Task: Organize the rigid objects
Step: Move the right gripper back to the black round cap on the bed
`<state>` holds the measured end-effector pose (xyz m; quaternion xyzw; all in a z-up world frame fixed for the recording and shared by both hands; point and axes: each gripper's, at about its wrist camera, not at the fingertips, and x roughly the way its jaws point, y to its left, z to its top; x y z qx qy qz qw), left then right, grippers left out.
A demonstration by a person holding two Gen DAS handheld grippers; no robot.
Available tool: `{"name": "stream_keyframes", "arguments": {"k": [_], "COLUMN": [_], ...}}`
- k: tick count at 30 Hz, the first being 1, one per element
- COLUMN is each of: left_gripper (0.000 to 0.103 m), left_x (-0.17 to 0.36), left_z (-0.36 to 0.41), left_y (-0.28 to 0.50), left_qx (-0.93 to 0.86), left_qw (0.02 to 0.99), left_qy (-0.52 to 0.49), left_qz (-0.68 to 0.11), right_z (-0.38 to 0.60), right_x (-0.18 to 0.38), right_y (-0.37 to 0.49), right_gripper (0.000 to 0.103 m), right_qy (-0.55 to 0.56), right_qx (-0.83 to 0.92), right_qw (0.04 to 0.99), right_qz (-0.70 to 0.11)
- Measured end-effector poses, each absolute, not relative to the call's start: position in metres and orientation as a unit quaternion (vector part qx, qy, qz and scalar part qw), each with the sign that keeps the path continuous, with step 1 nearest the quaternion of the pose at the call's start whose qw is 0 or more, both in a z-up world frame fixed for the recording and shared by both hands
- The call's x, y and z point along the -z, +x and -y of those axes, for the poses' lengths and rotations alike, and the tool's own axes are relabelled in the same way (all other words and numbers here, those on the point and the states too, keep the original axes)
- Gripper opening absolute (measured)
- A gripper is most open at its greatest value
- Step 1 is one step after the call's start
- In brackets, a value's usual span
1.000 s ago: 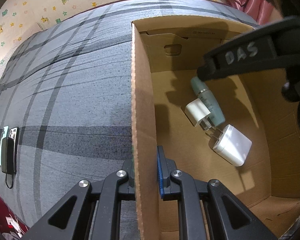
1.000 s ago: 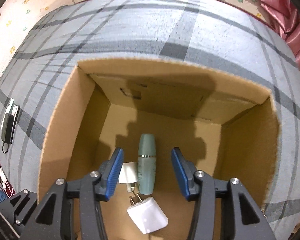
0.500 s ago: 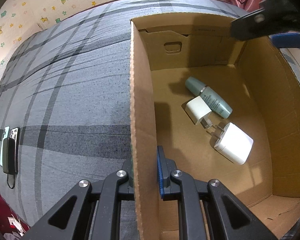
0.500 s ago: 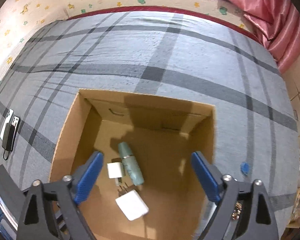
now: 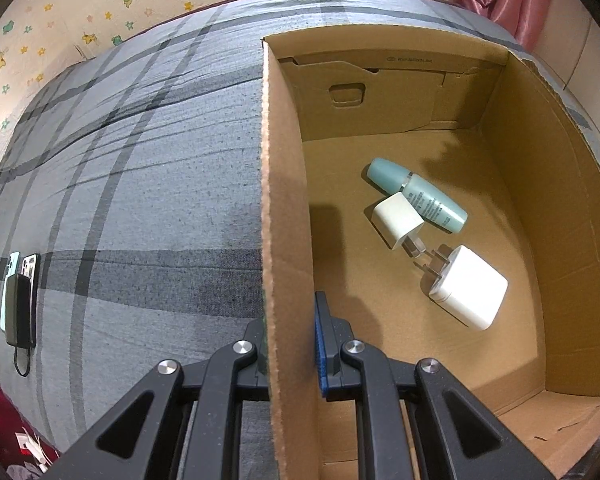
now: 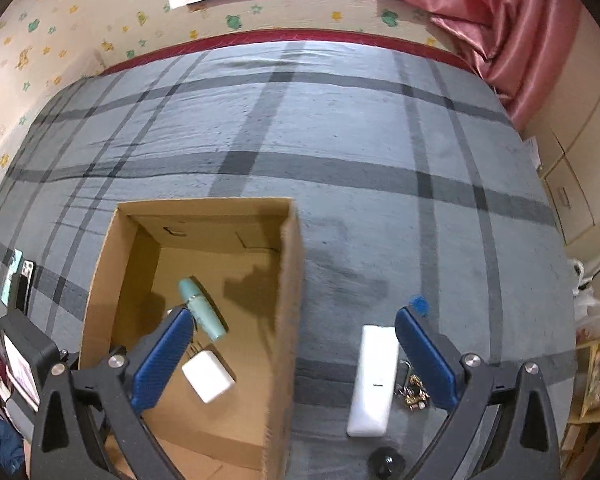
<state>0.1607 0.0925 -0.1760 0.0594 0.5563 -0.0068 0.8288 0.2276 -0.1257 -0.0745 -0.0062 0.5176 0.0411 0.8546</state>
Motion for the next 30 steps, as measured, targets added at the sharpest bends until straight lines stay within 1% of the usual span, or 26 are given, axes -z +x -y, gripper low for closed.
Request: {"name": "stream_keyframes", "arguments": {"k": [8, 19, 30], "left_gripper": [0.014, 0.014, 0.014], "left_x": [0.176, 0.176, 0.175], "left_z": [-0.092, -0.092, -0.092], "left_y": [0.161, 0.160, 0.160], "left_qx": [0.006, 0.004, 0.004], "left_qw": [0.829, 0.829, 0.830], "left_qy": [0.062, 0.063, 0.064], "left_qz": [-0.556, -0.555, -0.555], "right_z": [0.167, 0.194, 0.216], "right_x": [0.071, 0.077, 0.110], "right_y": [0.213, 0.182, 0.146], "right_gripper": [0.103, 0.103, 0.103], "right_qy": [0.013, 0.016, 0.025], "right_qx": [-0.017, -0.001, 0.011], "right_qw": [0.857, 0.857, 0.847], "right_qz": [-0.515, -0.515, -0.532]}}
